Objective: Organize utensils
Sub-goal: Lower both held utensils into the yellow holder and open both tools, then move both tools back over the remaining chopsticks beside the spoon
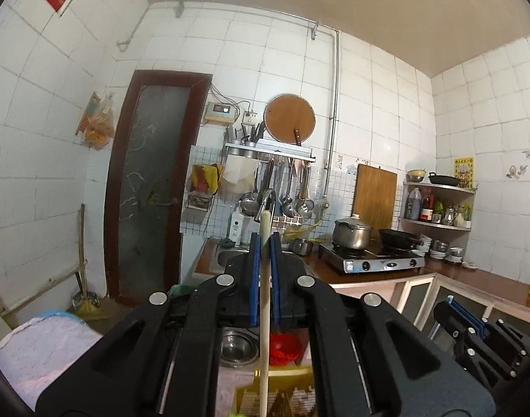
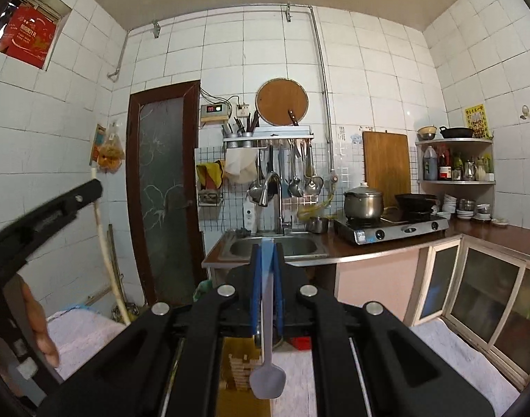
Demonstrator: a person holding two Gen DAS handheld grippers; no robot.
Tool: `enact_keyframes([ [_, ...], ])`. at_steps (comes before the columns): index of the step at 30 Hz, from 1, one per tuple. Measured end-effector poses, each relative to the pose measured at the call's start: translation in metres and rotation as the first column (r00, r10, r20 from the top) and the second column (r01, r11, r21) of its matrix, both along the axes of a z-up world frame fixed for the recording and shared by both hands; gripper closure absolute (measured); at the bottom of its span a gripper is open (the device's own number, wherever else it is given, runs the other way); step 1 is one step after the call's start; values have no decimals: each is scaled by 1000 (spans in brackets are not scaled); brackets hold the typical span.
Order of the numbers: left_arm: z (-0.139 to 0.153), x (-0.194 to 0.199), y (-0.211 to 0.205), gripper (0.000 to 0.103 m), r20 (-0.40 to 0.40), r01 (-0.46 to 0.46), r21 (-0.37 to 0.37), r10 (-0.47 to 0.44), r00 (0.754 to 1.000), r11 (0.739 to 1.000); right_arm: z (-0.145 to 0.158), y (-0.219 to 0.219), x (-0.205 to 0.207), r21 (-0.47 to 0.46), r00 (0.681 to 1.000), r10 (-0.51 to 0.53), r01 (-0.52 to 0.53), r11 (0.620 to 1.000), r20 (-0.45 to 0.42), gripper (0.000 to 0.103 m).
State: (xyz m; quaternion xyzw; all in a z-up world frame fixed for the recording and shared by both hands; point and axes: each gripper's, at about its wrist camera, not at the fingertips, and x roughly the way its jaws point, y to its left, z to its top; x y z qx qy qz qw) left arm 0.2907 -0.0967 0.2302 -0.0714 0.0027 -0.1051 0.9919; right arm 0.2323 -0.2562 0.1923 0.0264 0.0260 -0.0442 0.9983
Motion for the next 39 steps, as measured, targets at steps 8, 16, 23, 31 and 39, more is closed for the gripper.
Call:
enact_keyframes([
  [8, -56, 74, -22, 98, -105, -10, 51, 15, 994, 999, -40, -1, 66, 33, 997, 50, -48, 998, -66, 96],
  [16, -102, 99, -11, 98, -258, 0, 77, 20, 966, 997, -91, -8, 92, 49, 971, 72, -63, 997, -229, 95],
  [23, -85, 37, 20, 14, -265, -49, 113, 78, 961, 992, -72, -26, 48, 50, 971, -10, 22, 999, -241, 35],
  [31, -115, -29, 50, 5, -425, -18, 140, 76, 902, 990, -105, -39, -17, 49, 925, -58, 82, 995, -375, 20],
  [39, -193, -51, 58, 5, -583, 1, 209, 124, 803, 978, -180, -38, -46, 72, 858, -47, 98, 993, -511, 20],
])
